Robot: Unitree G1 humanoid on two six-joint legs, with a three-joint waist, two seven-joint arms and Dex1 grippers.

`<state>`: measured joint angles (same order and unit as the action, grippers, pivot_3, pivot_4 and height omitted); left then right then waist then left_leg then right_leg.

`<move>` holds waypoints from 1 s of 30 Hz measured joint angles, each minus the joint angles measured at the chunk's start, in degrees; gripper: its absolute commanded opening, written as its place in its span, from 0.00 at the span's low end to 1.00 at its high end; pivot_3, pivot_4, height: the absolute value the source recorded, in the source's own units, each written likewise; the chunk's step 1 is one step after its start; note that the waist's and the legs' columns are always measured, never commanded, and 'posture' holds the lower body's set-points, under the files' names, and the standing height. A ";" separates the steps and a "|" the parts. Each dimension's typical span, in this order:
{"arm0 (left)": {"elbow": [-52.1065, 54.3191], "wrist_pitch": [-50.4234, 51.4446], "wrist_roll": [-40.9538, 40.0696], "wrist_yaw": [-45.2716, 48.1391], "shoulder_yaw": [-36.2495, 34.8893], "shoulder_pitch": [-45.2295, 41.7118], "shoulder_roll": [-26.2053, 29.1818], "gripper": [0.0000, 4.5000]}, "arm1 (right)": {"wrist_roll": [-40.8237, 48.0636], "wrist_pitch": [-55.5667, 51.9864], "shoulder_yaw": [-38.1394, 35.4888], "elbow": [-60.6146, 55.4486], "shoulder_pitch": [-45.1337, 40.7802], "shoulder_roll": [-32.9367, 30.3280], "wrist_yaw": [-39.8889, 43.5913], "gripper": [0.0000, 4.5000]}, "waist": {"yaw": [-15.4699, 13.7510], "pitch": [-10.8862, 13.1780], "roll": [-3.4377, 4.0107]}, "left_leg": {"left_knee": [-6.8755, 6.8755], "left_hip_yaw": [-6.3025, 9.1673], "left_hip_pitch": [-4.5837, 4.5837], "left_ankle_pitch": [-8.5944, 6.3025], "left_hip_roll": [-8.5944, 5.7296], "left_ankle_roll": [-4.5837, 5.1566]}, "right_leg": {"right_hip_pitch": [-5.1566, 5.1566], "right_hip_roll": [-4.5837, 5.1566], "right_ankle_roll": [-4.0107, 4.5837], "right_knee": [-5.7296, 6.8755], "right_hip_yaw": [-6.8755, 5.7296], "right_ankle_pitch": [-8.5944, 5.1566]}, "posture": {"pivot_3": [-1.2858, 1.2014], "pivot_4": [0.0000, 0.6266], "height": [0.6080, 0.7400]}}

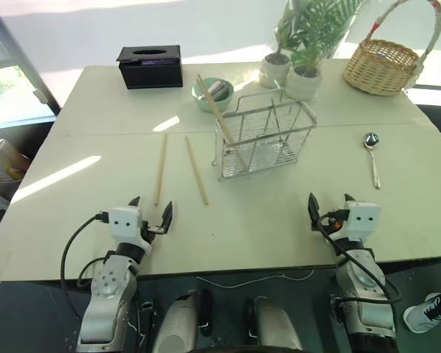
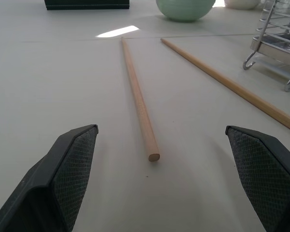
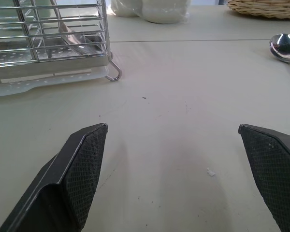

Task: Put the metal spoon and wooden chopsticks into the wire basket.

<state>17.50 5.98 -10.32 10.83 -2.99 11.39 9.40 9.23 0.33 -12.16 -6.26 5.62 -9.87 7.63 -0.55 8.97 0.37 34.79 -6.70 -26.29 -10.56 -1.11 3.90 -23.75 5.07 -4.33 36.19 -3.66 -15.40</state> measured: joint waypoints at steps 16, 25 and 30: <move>0.72 0.00 -0.03 -0.30 -0.01 0.43 -0.12 0.99 | 0.00 0.00 0.00 0.97 -0.73 0.00 0.63 1.00 | 0.00 0.00 0.00 | 0.00 0.00 0.00 0.00 0.00 0.00 | 0.00 0.00 0.00 0.00 0.00 0.00 | 0.52 0.24 1.00; 0.72 -0.19 -0.06 -0.76 -0.08 0.41 -0.28 0.99 | 0.00 0.00 0.02 1.17 -1.06 0.00 0.65 1.00 | 0.00 0.00 0.00 | 0.00 0.00 0.00 0.00 0.00 0.00 | 0.00 0.00 0.00 0.00 0.00 0.00 | 0.52 0.24 1.00; 2.23 1.61 -0.98 0.28 -0.35 -0.76 1.32 0.99 | 0.00 0.00 0.02 1.49 -1.57 0.00 0.66 1.00 | -0.03 0.00 0.00 | 0.00 0.00 0.00 0.00 0.00 0.00 | -0.01 0.00 0.00 0.01 0.00 0.00 | 0.52 0.24 1.00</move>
<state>19.74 7.59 -11.30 11.11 -3.34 10.63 10.72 9.23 0.33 -12.13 -4.77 4.05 -9.88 8.29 -0.58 8.97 0.37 34.79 -6.70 -26.30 -10.56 -1.11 3.90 -23.75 5.07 -4.33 36.19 -3.66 -15.40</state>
